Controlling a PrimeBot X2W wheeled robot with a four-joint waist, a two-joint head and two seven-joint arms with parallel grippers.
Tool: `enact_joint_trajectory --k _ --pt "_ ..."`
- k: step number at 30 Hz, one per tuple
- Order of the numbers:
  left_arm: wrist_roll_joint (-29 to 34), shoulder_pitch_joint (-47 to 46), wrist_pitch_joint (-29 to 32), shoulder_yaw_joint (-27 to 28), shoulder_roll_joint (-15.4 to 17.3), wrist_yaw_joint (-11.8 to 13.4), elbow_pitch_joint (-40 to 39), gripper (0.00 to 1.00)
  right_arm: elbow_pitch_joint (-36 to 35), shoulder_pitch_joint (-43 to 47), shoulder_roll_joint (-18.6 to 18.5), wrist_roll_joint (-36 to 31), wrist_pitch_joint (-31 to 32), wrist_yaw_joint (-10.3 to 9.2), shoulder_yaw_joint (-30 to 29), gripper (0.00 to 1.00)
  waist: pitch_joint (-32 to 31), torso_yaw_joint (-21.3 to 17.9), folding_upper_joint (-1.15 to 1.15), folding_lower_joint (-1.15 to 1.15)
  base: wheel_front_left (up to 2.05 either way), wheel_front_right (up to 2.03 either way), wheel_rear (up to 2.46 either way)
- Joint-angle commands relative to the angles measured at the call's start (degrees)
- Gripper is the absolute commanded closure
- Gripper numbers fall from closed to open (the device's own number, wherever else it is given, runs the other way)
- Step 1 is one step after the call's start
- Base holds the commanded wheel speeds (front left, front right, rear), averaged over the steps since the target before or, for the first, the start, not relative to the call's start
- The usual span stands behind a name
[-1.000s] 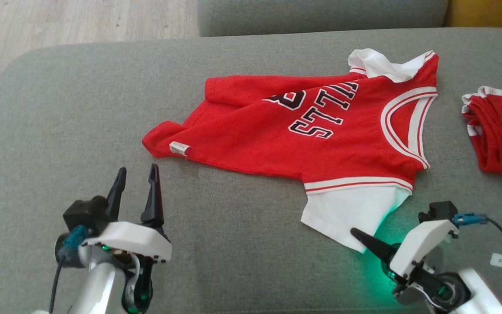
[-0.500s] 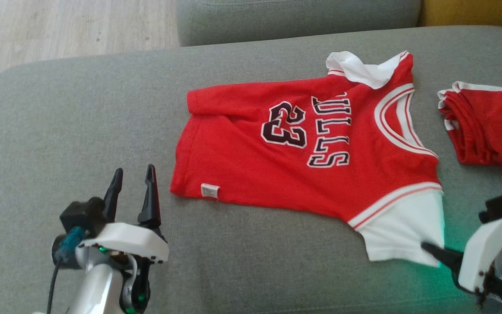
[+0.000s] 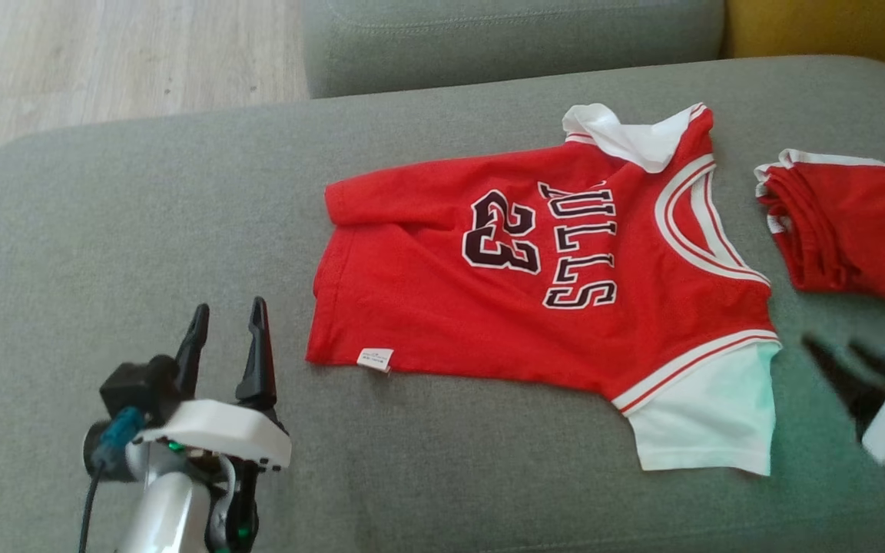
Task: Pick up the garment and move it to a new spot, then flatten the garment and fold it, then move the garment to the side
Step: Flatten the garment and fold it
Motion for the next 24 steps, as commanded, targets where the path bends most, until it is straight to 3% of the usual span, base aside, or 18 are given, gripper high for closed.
enact_joint_trajectory --k 1,6,9,17,24 --pt "0.78 -1.47 -0.70 2.50 0.85 0.09 -2.56 0.00 -4.51 -1.23 -0.04 -1.62 -2.52 0.39 -1.04 0.00 -0.32 -0.17 0.00 0.00 0.00 0.00 0.00" --pt "1.24 -0.94 -0.70 3.67 0.72 0.16 -5.34 0.00 -11.44 -1.97 7.16 -7.22 -14.34 0.39 -4.44 0.00 -0.75 -0.27 0.00 0.00 0.00 0.00 0.00" --pt "1.69 -0.51 -0.70 4.61 0.51 0.13 -7.89 0.00 -13.26 -2.07 10.29 -10.10 -21.80 0.39 -2.76 0.00 -1.09 -0.26 0.00 0.00 0.00 0.00 0.00" --pt "5.00 2.24 -0.70 6.87 -0.14 -0.54 -14.27 0.00 -8.47 -0.50 12.03 -22.36 -42.12 0.39 1.45 0.00 -2.26 0.11 0.00 0.00 0.00 0.00 0.00" --pt "6.68 4.23 -0.70 6.90 -0.43 -0.90 -14.26 0.00 -2.83 -0.47 13.57 -26.59 -46.30 0.39 1.45 0.00 -2.60 0.09 0.00 0.00 0.00 0.00 0.00"
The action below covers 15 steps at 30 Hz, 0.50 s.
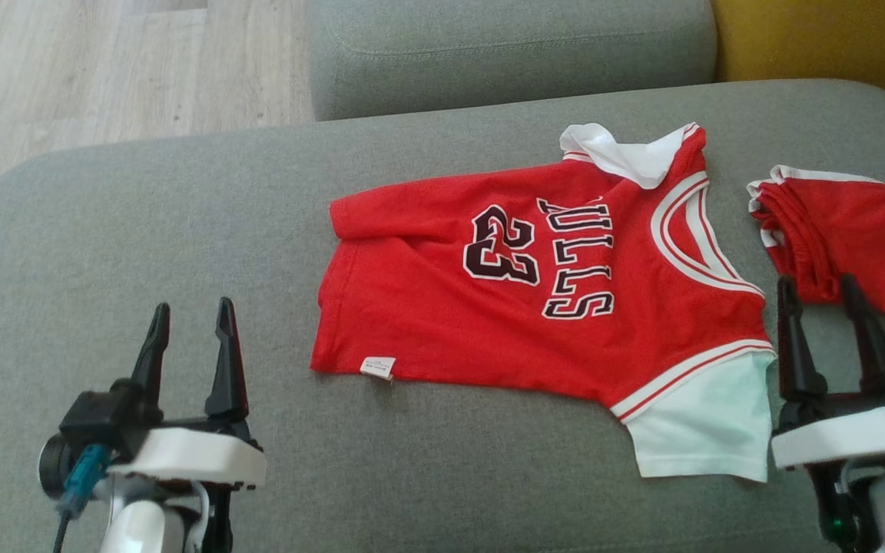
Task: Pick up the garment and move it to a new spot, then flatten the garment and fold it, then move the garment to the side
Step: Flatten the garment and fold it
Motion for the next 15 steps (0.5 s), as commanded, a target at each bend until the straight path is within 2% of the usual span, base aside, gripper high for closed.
enact_joint_trajectory --k 1,15 --pt "0.29 -2.22 -0.70 1.87 0.02 -0.10 -1.80 0.00 -1.50 -0.80 -0.69 -0.35 -0.63 0.39 0.99 0.00 -0.01 0.00 0.00 0.00 0.00 0.00 0.00" --pt "-0.03 -2.28 -0.70 1.41 -0.07 -0.48 -0.60 0.00 0.96 -1.69 -1.73 0.44 0.09 0.39 0.95 0.00 -0.04 -0.71 0.00 0.00 0.00 0.00 0.00"
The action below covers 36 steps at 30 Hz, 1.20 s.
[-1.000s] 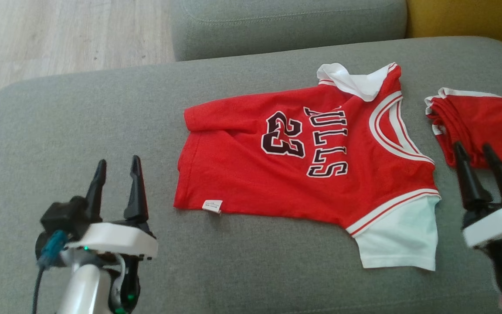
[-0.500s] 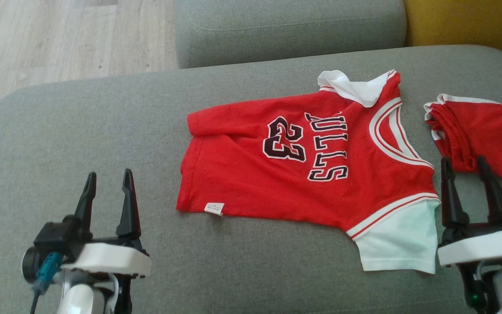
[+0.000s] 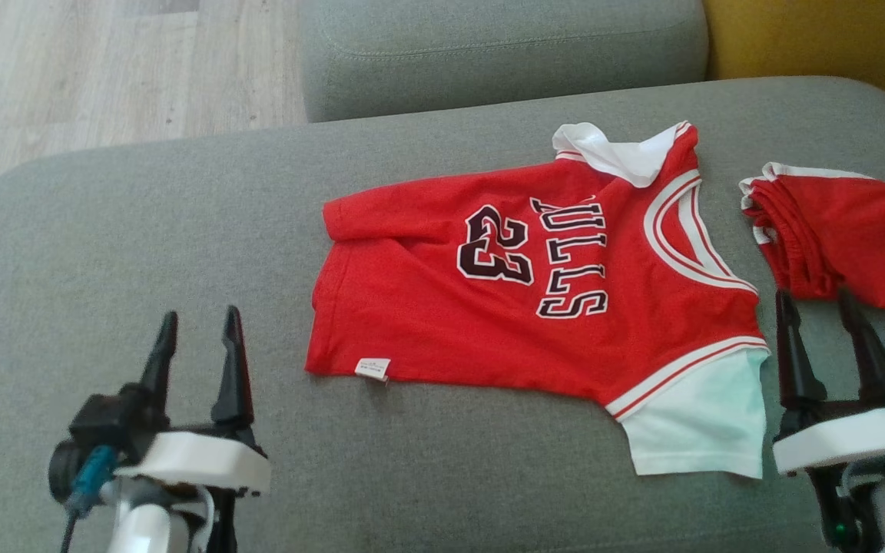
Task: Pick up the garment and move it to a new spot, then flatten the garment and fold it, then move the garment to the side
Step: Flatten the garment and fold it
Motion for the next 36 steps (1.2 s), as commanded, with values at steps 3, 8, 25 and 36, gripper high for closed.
enact_joint_trajectory --k 3,8,25,36 --pt "-0.83 -3.17 -0.70 0.53 0.04 -1.17 1.60 0.00 0.19 -0.55 -2.02 1.51 6.14 0.39 -0.23 0.00 0.02 -0.14 0.00 0.00 0.00 0.00 0.00" --pt "-1.77 -7.64 5.74 -1.01 1.15 -3.30 5.34 0.00 1.87 1.45 -2.97 6.21 21.92 0.39 -0.95 0.00 0.69 -0.60 0.00 0.00 0.00 0.00 0.00" --pt "-15.85 -28.75 50.65 -7.07 5.61 -8.19 23.13 0.00 1.13 -0.33 -1.11 13.08 46.92 0.39 -0.69 0.00 6.96 -1.66 0.00 0.00 0.00 0.00 0.00" --pt "-19.21 -31.99 57.03 -10.84 8.86 -8.39 30.14 0.00 4.15 -1.86 0.00 15.32 47.29 0.39 2.25 0.00 7.36 -3.57 0.00 0.00 0.00 0.00 0.00"
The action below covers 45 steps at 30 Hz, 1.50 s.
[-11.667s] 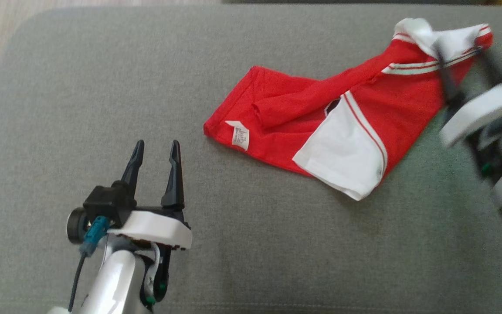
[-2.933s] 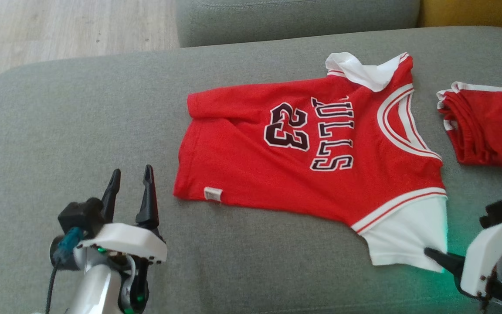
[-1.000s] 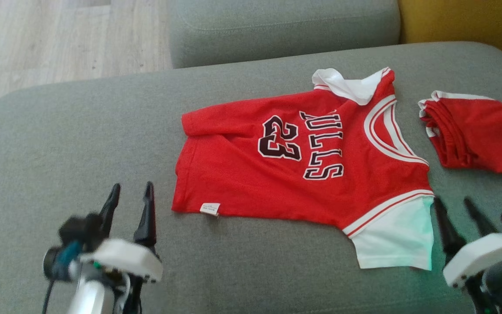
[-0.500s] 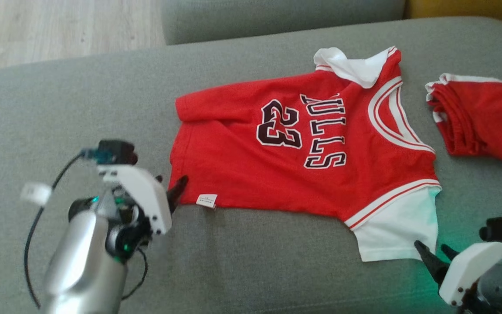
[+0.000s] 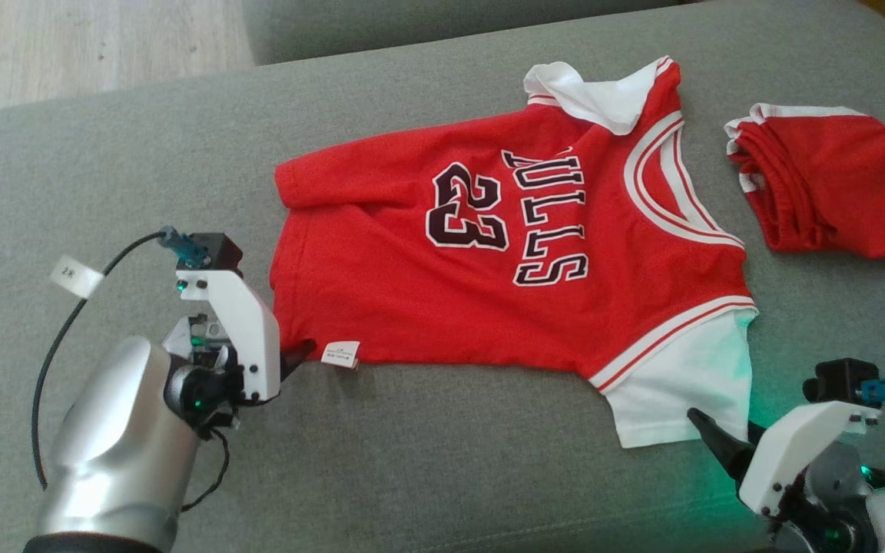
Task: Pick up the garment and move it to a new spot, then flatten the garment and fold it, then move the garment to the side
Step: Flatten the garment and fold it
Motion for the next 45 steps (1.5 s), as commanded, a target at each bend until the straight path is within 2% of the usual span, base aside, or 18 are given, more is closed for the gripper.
enact_joint_trajectory --k 1,2,3,4,5,6,7,15,20,23,26,30,34,35,45 --pt "-0.55 -2.63 0.08 1.69 1.98 0.03 -0.73 0.00 -1.07 -1.74 -0.62 0.75 -0.60 0.39 1.60 0.00 0.18 -0.03 0.00 0.00 0.00 0.00 0.00" --pt "-1.08 -2.67 0.07 1.69 1.93 0.03 -0.29 0.00 -0.85 -1.90 -0.55 1.27 -0.81 0.39 2.06 0.00 0.31 -0.04 0.00 0.00 0.00 0.00 0.00" --pt "-1.67 -2.68 0.37 1.52 1.88 0.03 0.19 0.12 -0.61 -2.03 -0.61 1.67 -0.94 0.39 2.62 0.00 0.46 -0.03 0.00 0.00 0.00 0.00 0.00" --pt "-2.10 -2.71 0.70 1.18 1.93 0.03 0.51 0.35 -0.39 -2.21 -0.77 2.00 -1.26 0.39 3.08 0.04 0.62 -0.02 0.00 0.00 0.00 0.00 0.00" --pt "-2.42 -2.83 0.80 0.90 2.05 0.02 0.71 0.52 -0.23 -2.40 -0.93 2.45 -1.63 0.39 3.54 0.45 0.76 0.02 0.00 0.00 0.00 0.00 0.00" --pt "-2.67 -2.95 0.75 0.63 2.18 0.02 0.83 0.85 -0.20 -2.59 -1.11 2.98 -1.98 0.39 4.15 0.73 0.85 0.06 0.00 0.00 0.00 0.00 0.00" --pt "-2.94 -3.05 0.61 0.29 2.31 0.02 0.84 1.00 -0.26 -2.78 -1.23 3.60 -2.62 0.39 4.52 1.00 0.86 0.11 0.00 0.00 0.00 0.00 0.00" --pt "-5.63 -3.09 -3.95 -1.70 3.54 0.02 -0.80 1.00 -0.69 -3.50 -3.25 5.04 -10.15 0.39 4.28 1.00 -1.39 0.71 0.00 0.00 0.00 0.00 0.00" --pt "-7.19 -4.10 -8.34 -0.41 4.17 0.06 -3.82 1.00 -5.42 -5.79 -3.90 6.74 -15.23 0.39 1.62 1.00 -1.95 1.04 0.00 0.00 0.00 0.00 0.00" --pt "-7.74 -6.39 -11.05 1.40 3.91 1.04 -6.33 1.00 -8.92 -9.62 -4.68 8.49 -16.87 0.39 -0.03 1.00 -0.45 1.35 0.00 0.00 0.00 0.00 0.00" --pt "-7.23 -10.47 -12.87 2.39 3.48 2.59 -7.55 1.00 -10.56 -15.99 -5.92 10.71 -16.83 0.39 -0.33 1.00 2.56 1.73 0.00 0.00 0.00 0.00 0.00" --pt "-6.32 -18.82 -14.62 2.73 1.72 4.05 -6.07 1.00 -9.24 -27.53 -8.82 14.81 -15.94 0.39 1.27 1.00 8.22 2.40 0.00 0.00 0.00 0.00 0.00" --pt "-4.32 -28.94 -17.62 2.35 0.29 4.73 -2.48 1.00 -4.29 -40.41 -12.25 16.67 -17.06 0.39 3.71 1.00 13.76 3.08 0.00 0.00 0.00 0.00 0.00" --pt "-4.32 -28.94 -17.62 2.35 0.29 4.73 -2.48 1.00 -4.29 -40.41 -12.25 16.67 -17.06 0.39 3.71 1.00 13.76 3.08 0.00 0.00 0.00 0.00 0.00" --pt "-1.22 -54.27 -30.53 3.78 -2.29 5.79 8.45 1.00 8.93 -69.83 -17.24 18.55 -26.69 0.39 11.54 1.00 21.61 4.99 0.00 0.00 0.00 0.00 0.00"
